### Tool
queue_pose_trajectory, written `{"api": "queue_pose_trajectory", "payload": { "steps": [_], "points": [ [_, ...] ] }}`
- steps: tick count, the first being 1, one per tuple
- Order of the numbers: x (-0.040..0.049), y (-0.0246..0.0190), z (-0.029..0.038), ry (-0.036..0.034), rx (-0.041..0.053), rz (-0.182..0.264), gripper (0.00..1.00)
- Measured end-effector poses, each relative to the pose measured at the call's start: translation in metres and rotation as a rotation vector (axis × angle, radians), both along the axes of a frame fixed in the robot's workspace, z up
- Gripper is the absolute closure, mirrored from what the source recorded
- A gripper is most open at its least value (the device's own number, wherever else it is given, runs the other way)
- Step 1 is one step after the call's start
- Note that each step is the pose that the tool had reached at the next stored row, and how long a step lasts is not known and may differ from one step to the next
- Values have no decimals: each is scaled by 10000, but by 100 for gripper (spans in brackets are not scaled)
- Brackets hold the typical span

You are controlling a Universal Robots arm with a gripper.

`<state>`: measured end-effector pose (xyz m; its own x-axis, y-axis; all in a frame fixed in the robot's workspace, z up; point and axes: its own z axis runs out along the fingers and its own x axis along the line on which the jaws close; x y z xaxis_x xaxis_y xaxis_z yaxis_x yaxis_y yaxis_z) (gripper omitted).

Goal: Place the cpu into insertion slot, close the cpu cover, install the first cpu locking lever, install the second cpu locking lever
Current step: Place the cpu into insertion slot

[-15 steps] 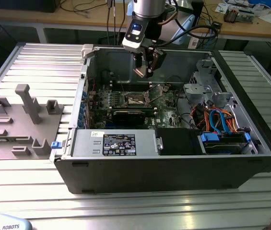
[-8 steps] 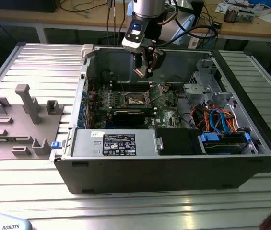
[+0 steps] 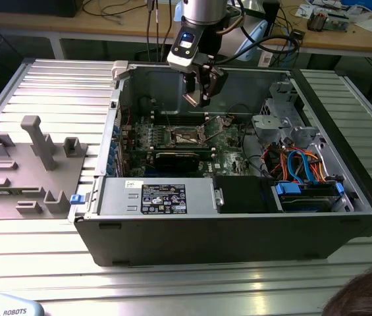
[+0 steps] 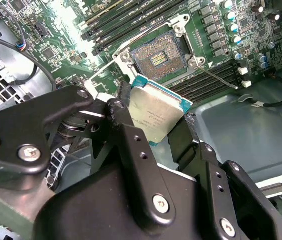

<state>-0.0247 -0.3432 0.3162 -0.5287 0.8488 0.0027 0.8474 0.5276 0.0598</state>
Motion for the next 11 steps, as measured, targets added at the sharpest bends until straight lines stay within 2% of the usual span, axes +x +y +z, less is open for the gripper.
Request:
{"api": "queue_pose_trajectory", "payload": {
  "steps": [11],
  "points": [
    [0,0,-2,0,0,-79,46]
  ]
}}
